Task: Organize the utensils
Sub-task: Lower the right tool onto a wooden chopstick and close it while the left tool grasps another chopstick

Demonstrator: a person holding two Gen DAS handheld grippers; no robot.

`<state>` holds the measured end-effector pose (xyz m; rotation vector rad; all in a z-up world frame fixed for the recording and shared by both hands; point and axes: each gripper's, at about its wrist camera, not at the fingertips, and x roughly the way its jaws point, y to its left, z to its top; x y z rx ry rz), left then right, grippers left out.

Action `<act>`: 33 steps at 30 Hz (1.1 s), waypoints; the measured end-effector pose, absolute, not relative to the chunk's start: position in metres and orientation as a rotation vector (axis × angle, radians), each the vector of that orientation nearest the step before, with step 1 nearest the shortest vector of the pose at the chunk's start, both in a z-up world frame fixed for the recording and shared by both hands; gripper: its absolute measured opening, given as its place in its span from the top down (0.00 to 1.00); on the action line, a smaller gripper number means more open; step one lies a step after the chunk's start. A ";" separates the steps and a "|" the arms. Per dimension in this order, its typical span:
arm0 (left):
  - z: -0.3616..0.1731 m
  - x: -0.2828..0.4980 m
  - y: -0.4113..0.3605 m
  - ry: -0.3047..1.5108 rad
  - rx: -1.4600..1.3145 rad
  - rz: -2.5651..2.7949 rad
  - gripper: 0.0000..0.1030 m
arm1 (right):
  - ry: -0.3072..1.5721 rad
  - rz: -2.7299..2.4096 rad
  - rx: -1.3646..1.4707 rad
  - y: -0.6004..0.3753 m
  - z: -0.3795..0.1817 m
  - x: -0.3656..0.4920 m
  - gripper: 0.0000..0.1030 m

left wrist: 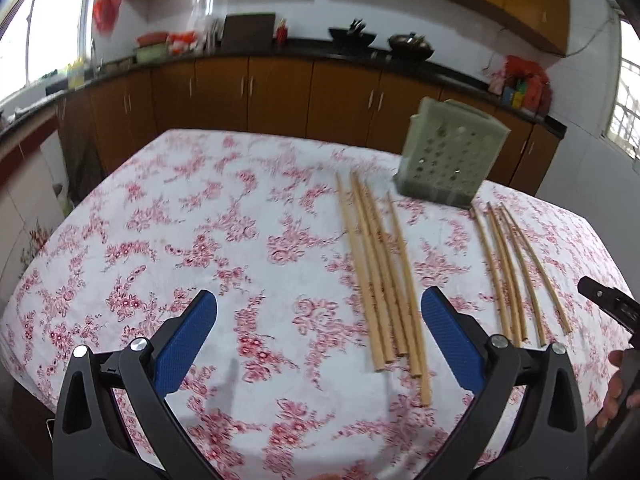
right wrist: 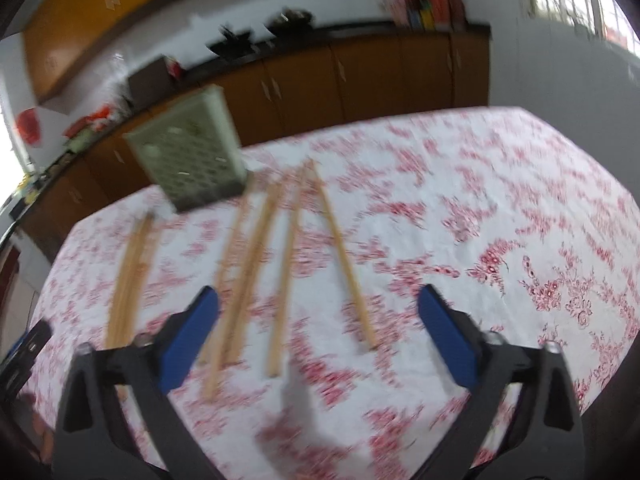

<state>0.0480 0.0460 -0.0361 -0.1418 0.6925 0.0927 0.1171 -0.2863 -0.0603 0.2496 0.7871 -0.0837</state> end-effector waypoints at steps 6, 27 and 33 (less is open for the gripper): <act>-0.043 0.072 0.058 0.769 -0.132 0.086 0.04 | 0.920 -0.090 0.251 -0.298 -0.083 0.161 0.66; -0.078 0.143 0.021 0.979 -0.057 -0.101 0.79 | 0.939 -0.081 0.168 -0.294 -0.105 0.185 0.92; -0.081 0.148 0.025 0.988 -0.056 -0.067 0.92 | 0.934 -0.084 0.147 -0.290 -0.105 0.187 0.92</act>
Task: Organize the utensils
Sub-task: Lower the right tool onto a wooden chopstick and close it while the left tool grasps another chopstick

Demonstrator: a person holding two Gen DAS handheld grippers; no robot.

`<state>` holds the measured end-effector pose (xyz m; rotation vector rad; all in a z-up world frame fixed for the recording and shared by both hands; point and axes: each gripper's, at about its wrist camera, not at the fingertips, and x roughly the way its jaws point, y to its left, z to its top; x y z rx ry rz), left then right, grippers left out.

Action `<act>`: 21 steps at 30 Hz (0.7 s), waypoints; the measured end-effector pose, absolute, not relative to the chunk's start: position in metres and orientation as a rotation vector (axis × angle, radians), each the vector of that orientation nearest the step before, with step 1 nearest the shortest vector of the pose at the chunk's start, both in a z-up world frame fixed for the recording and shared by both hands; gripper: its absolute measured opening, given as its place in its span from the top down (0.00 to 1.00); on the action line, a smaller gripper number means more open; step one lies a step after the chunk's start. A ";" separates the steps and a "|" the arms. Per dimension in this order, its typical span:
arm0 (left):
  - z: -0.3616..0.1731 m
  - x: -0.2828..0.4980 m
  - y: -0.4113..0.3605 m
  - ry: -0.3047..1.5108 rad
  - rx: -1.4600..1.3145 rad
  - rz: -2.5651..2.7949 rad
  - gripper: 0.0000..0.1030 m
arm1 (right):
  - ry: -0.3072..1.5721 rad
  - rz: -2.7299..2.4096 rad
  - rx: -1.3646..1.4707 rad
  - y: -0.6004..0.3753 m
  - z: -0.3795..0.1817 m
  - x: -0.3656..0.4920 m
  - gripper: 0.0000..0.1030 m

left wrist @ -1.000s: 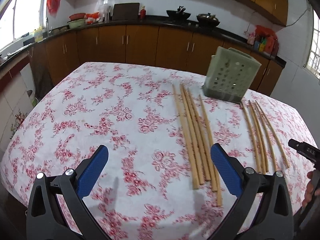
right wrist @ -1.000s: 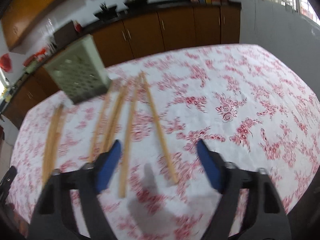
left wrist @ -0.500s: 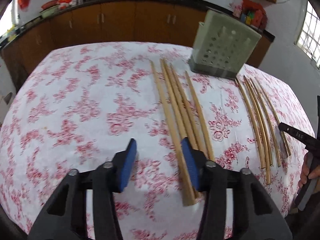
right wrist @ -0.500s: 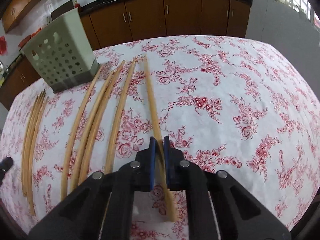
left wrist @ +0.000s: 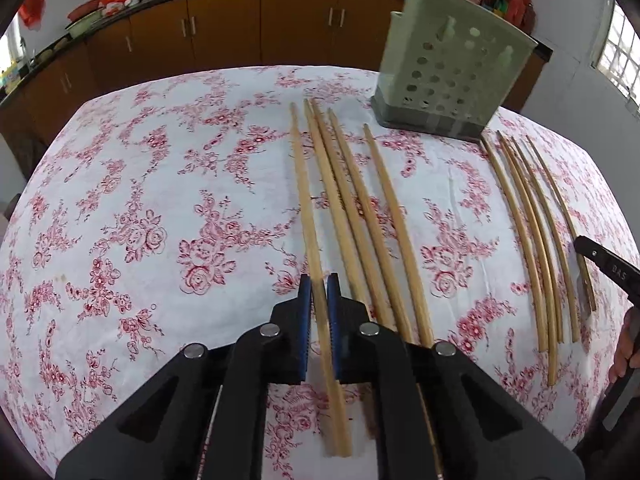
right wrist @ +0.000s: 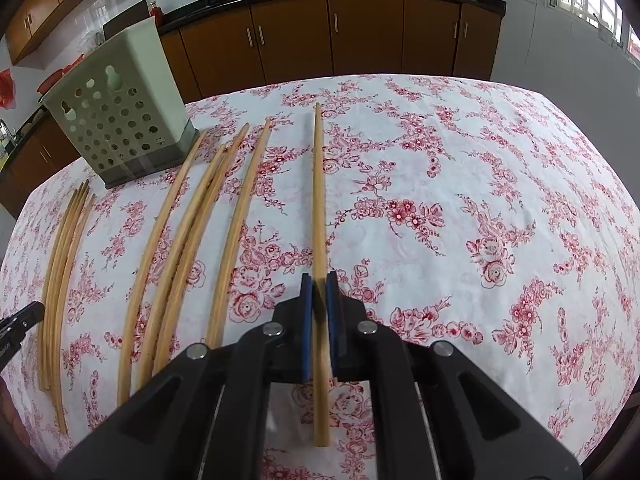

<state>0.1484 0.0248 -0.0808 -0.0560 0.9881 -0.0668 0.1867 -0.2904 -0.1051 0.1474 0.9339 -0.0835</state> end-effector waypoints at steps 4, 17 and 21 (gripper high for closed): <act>-0.081 0.160 0.040 0.981 -0.047 0.000 0.93 | 0.933 -0.090 0.138 -0.294 -0.105 0.195 0.92; -0.085 0.186 0.077 0.910 -0.038 0.030 0.89 | 0.883 -0.147 0.146 -0.314 -0.108 0.212 0.92; -0.084 0.179 0.074 0.888 -0.031 0.023 0.86 | 0.874 -0.145 0.127 -0.311 -0.110 0.205 0.92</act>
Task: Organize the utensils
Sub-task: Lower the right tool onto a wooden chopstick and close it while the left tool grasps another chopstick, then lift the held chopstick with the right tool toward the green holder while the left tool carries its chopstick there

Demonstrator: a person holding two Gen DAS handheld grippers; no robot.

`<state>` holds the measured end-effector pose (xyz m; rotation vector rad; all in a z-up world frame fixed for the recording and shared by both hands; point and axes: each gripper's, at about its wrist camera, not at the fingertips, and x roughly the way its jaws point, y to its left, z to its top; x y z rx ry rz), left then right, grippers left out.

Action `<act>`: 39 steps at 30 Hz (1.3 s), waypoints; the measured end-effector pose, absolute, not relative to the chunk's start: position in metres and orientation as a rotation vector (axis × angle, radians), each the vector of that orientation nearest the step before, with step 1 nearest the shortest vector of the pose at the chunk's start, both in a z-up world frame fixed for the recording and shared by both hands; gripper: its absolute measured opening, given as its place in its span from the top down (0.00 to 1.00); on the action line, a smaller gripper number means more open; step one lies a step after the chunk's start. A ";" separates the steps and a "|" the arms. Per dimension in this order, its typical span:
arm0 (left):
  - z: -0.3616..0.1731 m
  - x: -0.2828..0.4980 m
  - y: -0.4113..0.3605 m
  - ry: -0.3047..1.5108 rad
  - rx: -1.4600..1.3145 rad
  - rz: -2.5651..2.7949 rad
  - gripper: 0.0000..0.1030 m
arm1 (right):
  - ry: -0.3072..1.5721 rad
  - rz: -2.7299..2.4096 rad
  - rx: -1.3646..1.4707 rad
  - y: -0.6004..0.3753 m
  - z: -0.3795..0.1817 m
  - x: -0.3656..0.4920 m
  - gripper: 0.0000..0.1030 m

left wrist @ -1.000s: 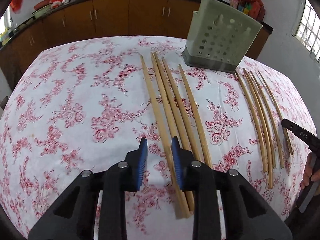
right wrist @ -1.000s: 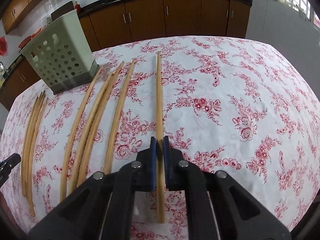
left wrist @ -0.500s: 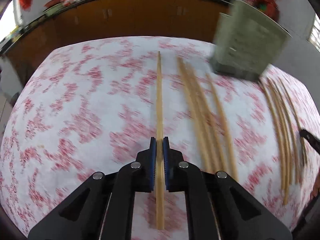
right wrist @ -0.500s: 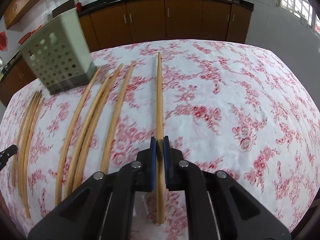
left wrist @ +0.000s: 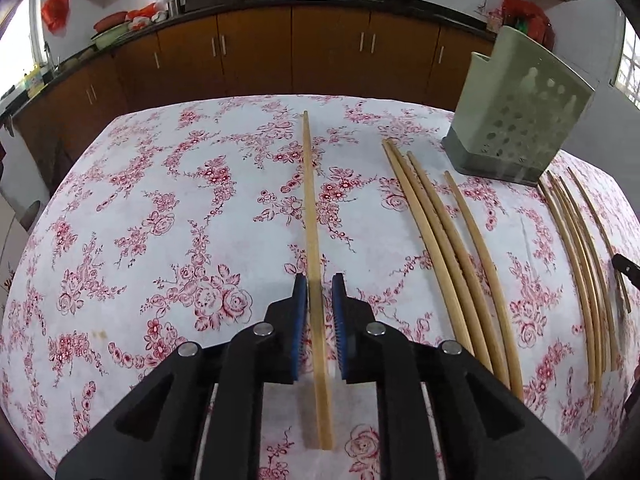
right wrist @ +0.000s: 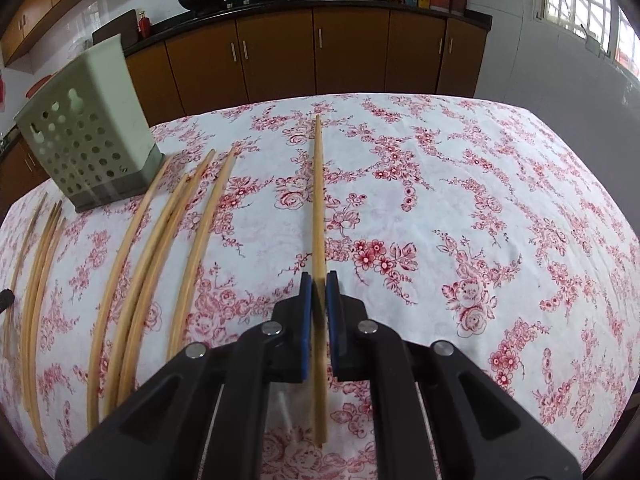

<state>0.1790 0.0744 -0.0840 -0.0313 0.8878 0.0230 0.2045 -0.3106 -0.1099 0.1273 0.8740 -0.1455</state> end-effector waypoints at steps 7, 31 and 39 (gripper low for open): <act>-0.082 0.170 0.072 0.881 -0.022 0.023 0.82 | 0.863 -0.144 0.120 -0.310 -0.111 0.193 0.92; -0.037 0.140 0.080 0.806 -0.034 0.040 0.93 | 0.698 -0.116 0.157 -0.323 -0.044 0.150 0.92; 0.025 0.131 0.090 0.629 -0.113 0.026 0.93 | 0.554 -0.116 0.178 -0.330 -0.002 0.141 0.92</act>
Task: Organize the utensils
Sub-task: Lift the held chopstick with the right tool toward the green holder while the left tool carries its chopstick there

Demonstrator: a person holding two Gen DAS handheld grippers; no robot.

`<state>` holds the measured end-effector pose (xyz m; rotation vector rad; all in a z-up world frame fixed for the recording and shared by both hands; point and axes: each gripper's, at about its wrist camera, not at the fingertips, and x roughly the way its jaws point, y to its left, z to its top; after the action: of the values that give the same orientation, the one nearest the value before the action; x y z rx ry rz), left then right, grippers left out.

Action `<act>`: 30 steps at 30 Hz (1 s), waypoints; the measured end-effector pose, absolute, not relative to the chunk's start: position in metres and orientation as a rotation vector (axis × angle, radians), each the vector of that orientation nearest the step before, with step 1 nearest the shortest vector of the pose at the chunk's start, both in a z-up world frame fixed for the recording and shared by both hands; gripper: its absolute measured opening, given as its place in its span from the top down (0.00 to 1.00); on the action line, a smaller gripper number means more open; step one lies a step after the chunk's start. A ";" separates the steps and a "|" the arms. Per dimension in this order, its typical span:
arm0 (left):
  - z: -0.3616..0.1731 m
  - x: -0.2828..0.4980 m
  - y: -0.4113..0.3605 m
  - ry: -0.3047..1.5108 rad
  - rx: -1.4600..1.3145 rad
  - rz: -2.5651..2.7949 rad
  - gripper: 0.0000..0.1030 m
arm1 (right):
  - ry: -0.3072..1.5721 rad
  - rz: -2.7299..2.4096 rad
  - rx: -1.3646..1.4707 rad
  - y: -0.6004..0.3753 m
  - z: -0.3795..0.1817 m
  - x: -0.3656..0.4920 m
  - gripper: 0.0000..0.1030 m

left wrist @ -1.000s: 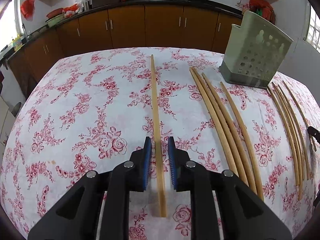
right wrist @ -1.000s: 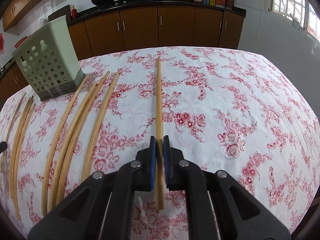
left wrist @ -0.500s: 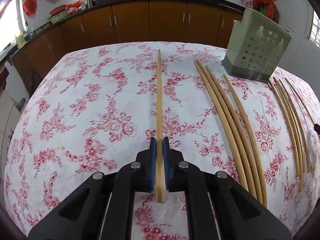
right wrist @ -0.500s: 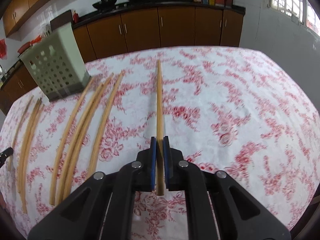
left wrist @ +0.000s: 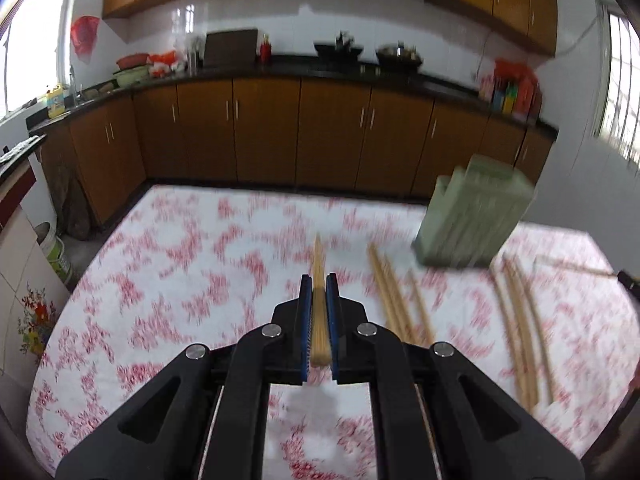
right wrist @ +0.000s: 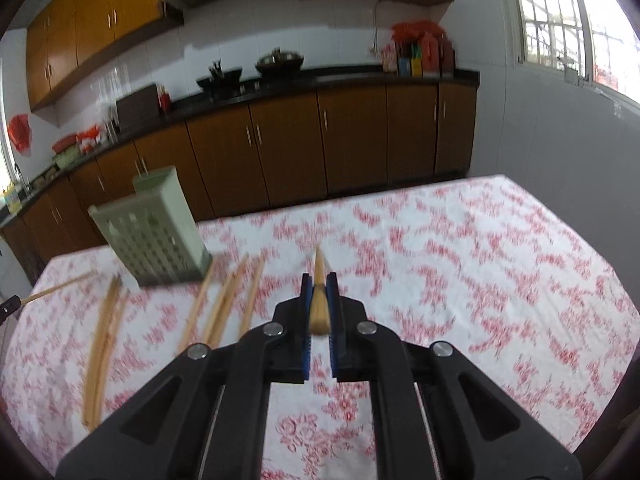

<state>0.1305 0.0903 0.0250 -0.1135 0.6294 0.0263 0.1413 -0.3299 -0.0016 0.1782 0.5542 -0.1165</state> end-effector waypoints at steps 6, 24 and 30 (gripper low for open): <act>0.062 0.131 0.094 0.521 -0.147 0.024 0.93 | 0.472 -0.110 0.177 -0.330 0.025 0.142 0.92; 0.160 0.150 0.080 0.363 -0.124 -0.021 0.93 | 0.293 0.025 0.209 -0.319 0.145 0.166 0.93; 0.198 0.155 0.057 0.318 -0.146 -0.116 0.93 | 0.195 0.124 0.227 -0.298 0.195 0.172 0.92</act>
<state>0.1547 0.0566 0.1976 -0.1458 0.3176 -0.1157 0.1715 -0.2976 0.1950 0.2269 0.1949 0.1242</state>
